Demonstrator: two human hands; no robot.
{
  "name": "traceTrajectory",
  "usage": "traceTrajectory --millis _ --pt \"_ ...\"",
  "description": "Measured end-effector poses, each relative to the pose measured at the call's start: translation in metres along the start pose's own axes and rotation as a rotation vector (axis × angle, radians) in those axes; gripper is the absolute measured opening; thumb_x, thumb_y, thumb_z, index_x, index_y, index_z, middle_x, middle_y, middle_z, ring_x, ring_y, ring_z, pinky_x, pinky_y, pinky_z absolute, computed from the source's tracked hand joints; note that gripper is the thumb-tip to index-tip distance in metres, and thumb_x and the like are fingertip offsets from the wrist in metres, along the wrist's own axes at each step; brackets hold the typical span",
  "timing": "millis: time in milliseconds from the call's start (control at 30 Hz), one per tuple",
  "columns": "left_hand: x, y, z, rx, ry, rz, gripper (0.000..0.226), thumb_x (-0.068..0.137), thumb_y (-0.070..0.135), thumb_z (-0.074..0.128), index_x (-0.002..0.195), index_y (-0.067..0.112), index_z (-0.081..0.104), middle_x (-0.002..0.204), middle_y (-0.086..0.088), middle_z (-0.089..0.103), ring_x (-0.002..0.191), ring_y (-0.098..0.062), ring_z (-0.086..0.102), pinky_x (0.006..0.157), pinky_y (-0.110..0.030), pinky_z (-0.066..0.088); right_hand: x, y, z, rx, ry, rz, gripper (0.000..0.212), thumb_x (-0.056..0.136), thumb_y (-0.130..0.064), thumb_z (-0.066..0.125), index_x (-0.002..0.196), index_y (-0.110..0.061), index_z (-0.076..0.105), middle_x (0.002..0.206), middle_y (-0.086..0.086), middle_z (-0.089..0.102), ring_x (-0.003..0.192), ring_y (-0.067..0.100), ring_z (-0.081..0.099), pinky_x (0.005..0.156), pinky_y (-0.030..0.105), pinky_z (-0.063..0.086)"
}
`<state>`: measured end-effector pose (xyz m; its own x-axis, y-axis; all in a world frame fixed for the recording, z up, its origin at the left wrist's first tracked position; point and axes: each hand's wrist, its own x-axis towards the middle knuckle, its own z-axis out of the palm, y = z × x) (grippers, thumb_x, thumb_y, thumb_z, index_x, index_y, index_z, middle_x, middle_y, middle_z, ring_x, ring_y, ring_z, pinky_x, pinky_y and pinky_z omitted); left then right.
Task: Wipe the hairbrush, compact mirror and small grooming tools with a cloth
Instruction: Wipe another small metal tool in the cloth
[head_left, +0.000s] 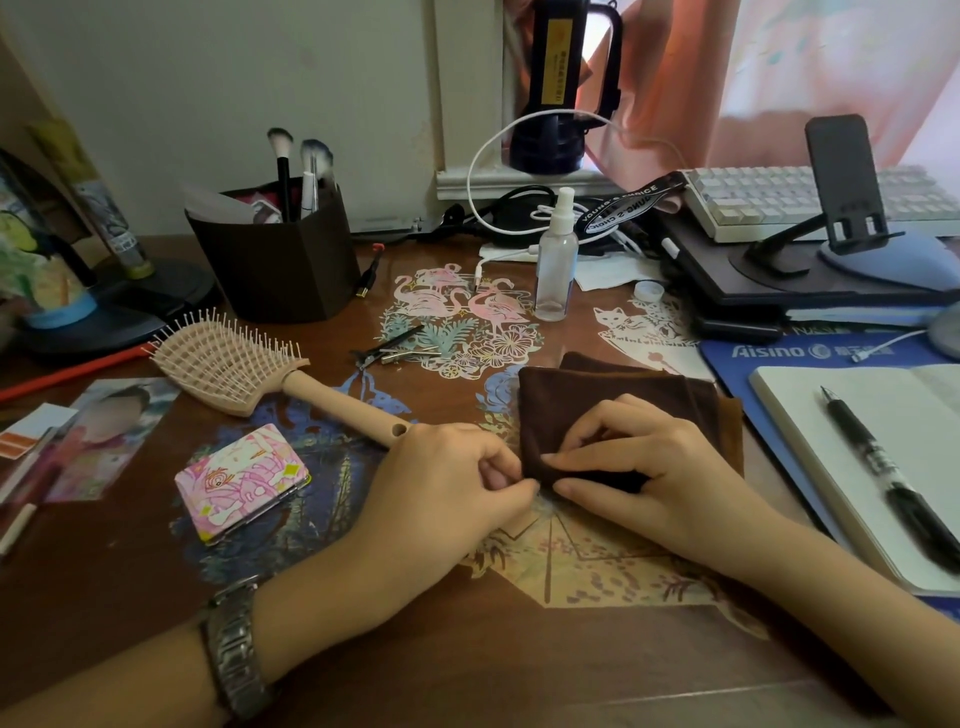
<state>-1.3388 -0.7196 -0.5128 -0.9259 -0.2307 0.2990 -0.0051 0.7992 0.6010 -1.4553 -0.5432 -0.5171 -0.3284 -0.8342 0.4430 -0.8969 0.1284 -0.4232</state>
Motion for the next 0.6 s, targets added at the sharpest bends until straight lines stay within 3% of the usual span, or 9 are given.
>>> traceTrajectory --millis 600 --pt "-0.01 -0.009 -0.015 -0.006 -0.013 0.065 0.005 0.072 0.028 0.079 0.07 0.026 0.074 0.06 0.015 0.059 0.065 -0.007 0.059 0.059 -0.009 0.041 0.001 0.002 0.0 0.004 -0.026 0.036 0.029 0.083 -0.046 0.061 0.104 -0.031 0.074 0.096 -0.016 0.061 0.089 0.009 0.058 0.076 0.03 0.05"
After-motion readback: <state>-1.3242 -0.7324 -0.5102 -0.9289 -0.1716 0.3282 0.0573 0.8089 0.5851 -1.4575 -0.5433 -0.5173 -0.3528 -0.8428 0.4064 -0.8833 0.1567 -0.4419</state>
